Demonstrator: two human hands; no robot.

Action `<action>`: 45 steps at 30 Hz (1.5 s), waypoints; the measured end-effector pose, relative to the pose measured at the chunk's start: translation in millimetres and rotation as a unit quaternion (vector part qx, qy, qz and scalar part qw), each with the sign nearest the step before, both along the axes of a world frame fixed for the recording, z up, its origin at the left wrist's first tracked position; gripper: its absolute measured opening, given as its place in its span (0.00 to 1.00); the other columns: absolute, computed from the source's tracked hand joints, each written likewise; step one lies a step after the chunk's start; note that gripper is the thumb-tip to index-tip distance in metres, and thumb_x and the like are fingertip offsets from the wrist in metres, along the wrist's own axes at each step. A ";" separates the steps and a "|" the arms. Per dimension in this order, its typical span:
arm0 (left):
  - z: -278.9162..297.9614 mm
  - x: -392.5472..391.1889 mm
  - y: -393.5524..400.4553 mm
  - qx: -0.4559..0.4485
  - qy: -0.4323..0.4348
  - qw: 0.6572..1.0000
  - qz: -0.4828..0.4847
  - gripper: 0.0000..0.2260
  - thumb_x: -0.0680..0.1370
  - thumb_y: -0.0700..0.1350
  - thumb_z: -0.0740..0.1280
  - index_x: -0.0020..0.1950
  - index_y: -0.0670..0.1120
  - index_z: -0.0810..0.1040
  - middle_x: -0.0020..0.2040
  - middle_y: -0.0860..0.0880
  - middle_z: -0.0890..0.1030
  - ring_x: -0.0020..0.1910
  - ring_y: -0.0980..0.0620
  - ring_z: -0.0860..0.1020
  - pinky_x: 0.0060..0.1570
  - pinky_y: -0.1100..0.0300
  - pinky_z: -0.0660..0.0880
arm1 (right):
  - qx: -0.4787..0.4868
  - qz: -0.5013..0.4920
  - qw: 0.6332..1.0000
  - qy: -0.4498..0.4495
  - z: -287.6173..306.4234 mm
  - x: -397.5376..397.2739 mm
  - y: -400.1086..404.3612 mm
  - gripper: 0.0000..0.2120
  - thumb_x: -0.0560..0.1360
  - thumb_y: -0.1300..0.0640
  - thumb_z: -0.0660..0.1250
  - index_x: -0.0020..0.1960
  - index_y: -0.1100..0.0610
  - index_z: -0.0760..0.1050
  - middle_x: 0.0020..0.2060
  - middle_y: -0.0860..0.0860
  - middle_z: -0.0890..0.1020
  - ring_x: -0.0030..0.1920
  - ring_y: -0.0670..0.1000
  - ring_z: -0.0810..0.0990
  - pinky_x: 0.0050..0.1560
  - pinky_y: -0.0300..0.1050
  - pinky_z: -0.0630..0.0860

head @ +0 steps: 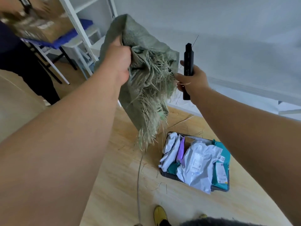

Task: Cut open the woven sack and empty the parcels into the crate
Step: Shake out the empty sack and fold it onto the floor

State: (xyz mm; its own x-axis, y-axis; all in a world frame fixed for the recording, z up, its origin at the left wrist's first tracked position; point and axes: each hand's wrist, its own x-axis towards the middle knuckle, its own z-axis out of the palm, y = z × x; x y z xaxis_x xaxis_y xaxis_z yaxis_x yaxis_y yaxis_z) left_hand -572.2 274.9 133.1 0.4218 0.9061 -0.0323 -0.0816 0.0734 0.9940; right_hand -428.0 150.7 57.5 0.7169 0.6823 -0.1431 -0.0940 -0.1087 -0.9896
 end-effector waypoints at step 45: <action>-45.6 87.2 -114.4 0.215 0.389 0.895 -0.031 0.12 0.76 0.41 0.65 0.60 0.45 0.77 0.54 0.44 0.80 0.53 0.43 0.78 0.49 0.56 0.73 | 0.075 0.107 0.991 -0.035 72.0 69.7 -69.9 0.14 0.72 0.73 0.57 0.42 0.55 0.73 0.47 0.56 0.83 0.48 0.53 0.84 0.44 0.45 0.82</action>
